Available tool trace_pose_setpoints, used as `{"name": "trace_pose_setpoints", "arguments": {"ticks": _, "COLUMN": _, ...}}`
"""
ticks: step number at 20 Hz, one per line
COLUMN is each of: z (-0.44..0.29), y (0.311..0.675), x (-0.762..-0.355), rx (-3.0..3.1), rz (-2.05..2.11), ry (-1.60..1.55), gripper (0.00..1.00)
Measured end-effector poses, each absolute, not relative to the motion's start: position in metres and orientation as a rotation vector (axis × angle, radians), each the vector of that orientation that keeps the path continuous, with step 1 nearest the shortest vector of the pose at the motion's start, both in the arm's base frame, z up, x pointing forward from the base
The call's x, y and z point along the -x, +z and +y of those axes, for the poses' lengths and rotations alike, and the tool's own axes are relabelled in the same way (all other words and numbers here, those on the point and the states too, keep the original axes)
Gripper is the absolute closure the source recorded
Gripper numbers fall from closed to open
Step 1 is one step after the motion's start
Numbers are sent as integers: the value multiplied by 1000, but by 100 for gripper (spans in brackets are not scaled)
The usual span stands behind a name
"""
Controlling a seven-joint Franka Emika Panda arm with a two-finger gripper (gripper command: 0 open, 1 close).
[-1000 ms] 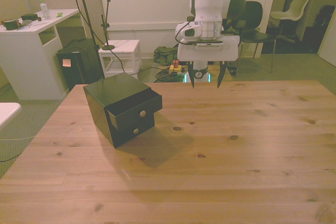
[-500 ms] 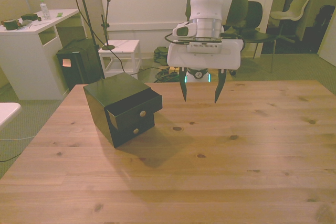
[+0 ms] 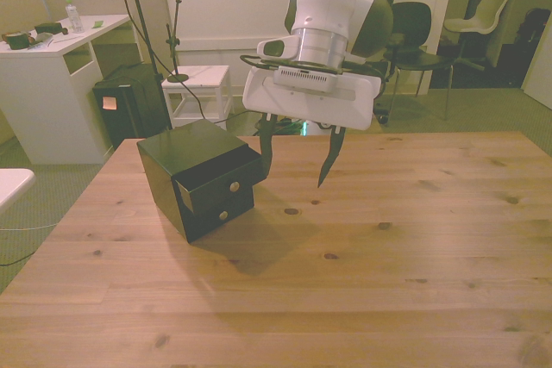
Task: Close the top drawer
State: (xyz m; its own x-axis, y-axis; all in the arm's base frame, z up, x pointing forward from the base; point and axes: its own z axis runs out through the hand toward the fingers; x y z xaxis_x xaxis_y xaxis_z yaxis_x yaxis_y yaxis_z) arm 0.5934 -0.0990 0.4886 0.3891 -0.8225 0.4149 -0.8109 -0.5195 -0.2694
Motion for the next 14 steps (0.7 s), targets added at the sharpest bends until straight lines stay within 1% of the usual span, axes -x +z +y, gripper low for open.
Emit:
{"name": "trace_pose_setpoints", "arguments": {"ticks": 1, "z": -98, "y": 487, "x": -594, "rx": 2602, "rz": 1531, "ry": -797, "gripper": 100}}
{"name": "trace_pose_setpoints", "arguments": {"ticks": 14, "z": -88, "y": 470, "x": -599, "rx": 2584, "rz": 1605, "ry": -869, "gripper": 100}}
